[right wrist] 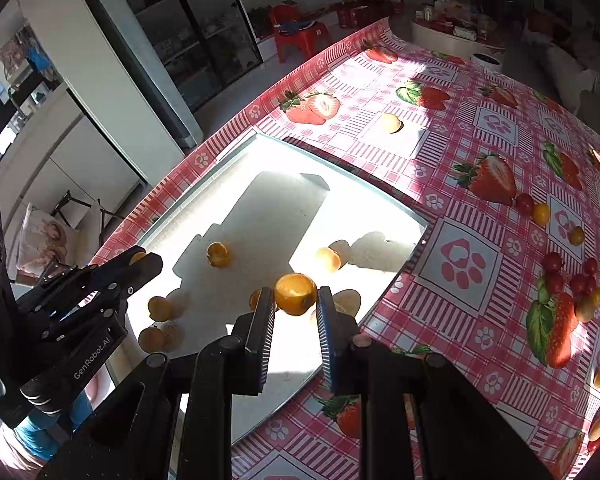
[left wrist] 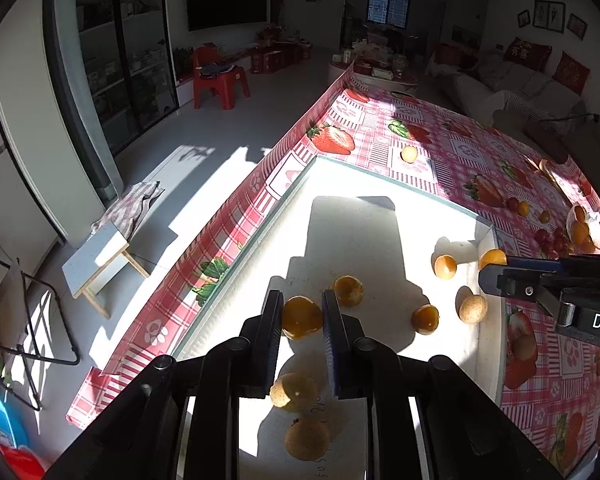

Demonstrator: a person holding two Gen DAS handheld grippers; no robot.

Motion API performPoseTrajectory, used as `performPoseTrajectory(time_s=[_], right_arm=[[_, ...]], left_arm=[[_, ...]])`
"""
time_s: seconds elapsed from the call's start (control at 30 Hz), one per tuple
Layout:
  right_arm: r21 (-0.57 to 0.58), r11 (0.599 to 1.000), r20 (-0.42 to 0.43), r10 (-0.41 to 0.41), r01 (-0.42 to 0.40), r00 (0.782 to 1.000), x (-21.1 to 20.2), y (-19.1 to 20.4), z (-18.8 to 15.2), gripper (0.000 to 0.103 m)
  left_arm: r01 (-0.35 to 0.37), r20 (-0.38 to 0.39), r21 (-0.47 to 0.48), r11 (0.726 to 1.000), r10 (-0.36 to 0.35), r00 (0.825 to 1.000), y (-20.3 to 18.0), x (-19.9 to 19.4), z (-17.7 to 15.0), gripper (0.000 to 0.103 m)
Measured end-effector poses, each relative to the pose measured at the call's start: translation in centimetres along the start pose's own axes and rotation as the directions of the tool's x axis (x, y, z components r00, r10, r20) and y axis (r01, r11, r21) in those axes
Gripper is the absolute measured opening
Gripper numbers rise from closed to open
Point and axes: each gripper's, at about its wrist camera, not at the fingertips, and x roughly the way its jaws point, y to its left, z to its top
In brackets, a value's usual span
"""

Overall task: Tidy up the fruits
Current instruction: 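Carry both yellow tomatoes over the white tray, then open both grippers to drop the tomatoes into the tray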

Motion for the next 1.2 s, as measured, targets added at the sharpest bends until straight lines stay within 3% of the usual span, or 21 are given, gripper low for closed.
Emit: performPoseTrajectory(time_s=[0.43, 1.0, 1.1, 1.13, 1.17, 1.2], right_arm=[[-0.012, 1.000, -0.056, 0.003, -0.004, 0.998, 5.4, 1.0, 2.1, 0.023], [-0.113, 0.992, -0.077, -0.069, 0.060, 0.995, 8.2, 2.6, 2.3, 0.024], [-0.100, 0.994, -0.085, -0.058, 0.049, 0.995, 8.1, 2.5, 2.5, 0.034], [-0.093, 0.994, -0.085, -0.059, 0.051, 0.995, 8.0, 2.4, 2.5, 0.046], [-0.086, 0.995, -0.079, -0.055, 0.048, 0.995, 7.9, 2.3, 2.5, 0.054], [-0.081, 0.996, -0.071, -0.048, 0.042, 0.996, 7.6, 2.2, 2.6, 0.056]], left_arm=[[-0.040, -0.079, 0.032, 0.999, 0.042, 0.996, 0.0, 3.4, 0.4, 0.021], [-0.061, -0.120, 0.071, 0.996, 0.069, 0.990, -0.2, 4.4, 0.2, 0.021], [-0.061, -0.119, 0.067, 0.996, 0.069, 0.990, -0.2, 4.4, 0.2, 0.022], [-0.062, -0.119, 0.065, 0.996, 0.069, 0.990, -0.2, 4.4, 0.2, 0.022], [-0.064, -0.119, 0.063, 0.996, 0.071, 0.990, -0.1, 4.3, 0.2, 0.026], [-0.069, -0.116, 0.060, 0.996, 0.076, 0.990, -0.1, 4.2, 0.2, 0.053]])
